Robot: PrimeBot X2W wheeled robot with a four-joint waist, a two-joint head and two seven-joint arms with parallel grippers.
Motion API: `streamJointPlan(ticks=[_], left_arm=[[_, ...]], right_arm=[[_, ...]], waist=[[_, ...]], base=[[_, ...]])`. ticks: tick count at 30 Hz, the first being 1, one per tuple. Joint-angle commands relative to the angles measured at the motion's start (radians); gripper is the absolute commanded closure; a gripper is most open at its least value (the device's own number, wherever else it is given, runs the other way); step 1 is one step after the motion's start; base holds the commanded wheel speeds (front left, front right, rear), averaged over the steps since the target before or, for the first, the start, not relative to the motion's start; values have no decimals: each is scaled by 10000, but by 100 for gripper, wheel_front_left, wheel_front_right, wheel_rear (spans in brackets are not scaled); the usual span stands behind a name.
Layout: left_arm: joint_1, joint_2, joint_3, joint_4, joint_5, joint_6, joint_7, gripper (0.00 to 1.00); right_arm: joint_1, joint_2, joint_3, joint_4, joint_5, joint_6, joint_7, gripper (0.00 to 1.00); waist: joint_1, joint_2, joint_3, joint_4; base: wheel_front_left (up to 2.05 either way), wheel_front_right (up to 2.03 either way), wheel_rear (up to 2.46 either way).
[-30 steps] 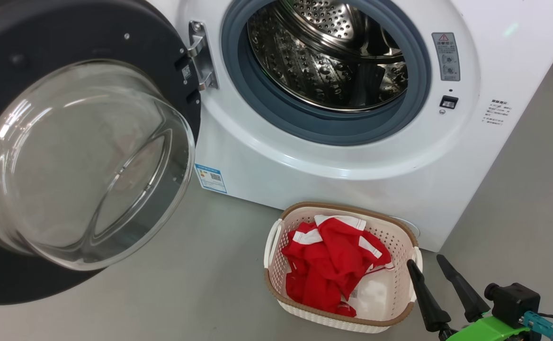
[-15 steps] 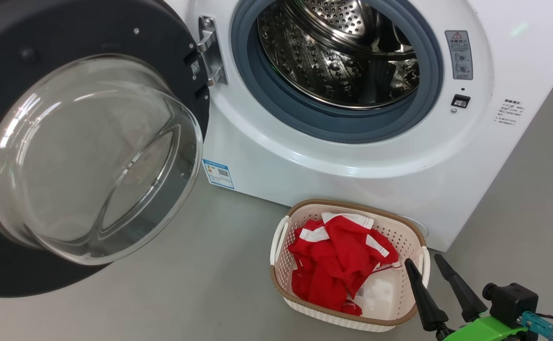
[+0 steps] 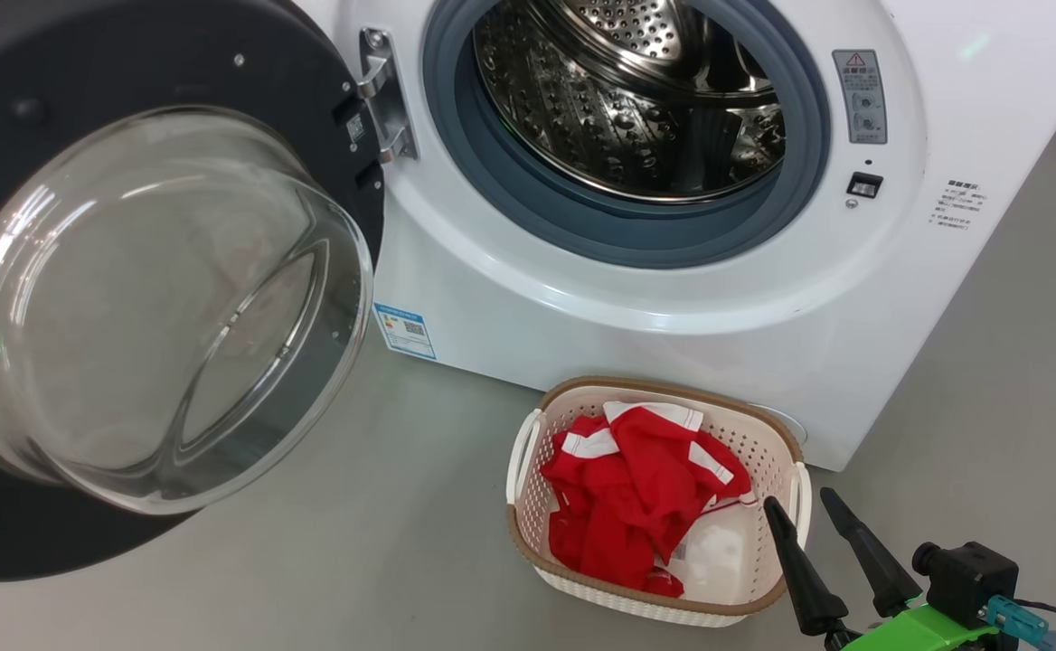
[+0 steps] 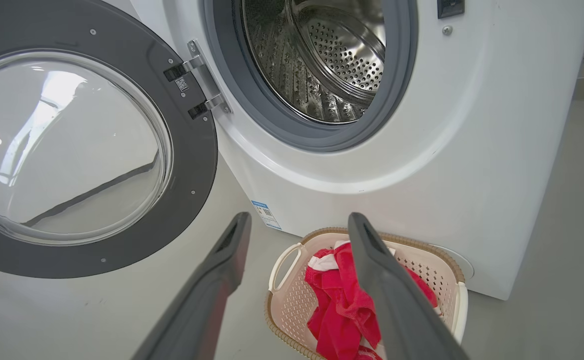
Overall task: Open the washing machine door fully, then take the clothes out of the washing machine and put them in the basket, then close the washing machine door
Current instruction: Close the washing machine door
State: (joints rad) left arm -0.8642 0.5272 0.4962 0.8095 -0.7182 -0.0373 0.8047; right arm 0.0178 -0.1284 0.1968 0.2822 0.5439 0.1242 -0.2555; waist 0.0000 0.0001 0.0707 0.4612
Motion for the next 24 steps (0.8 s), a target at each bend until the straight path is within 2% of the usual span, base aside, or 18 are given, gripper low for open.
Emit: streamJointPlan(ticks=[1,10,24], left_arm=[[144,674,99,-475,-205,-184,415,100],[935,473,-85,-1741,-872,-604,2050,100],[2733,165,-386,-5281,-2811,-917,4292,100]], right_arm=[[-226,-137,159,-276,-99,65,-63,0],[-181,-109,73,-266,-96,65,-63,0],[-92,-51,-4,-276,-79,65,-63,0]], waist=[[0,-1,13,-39],[0,-1,-63,-64],[0,-1,-326,-169]], base=[[0,0,0],[0,0,0],[0,0,0]])
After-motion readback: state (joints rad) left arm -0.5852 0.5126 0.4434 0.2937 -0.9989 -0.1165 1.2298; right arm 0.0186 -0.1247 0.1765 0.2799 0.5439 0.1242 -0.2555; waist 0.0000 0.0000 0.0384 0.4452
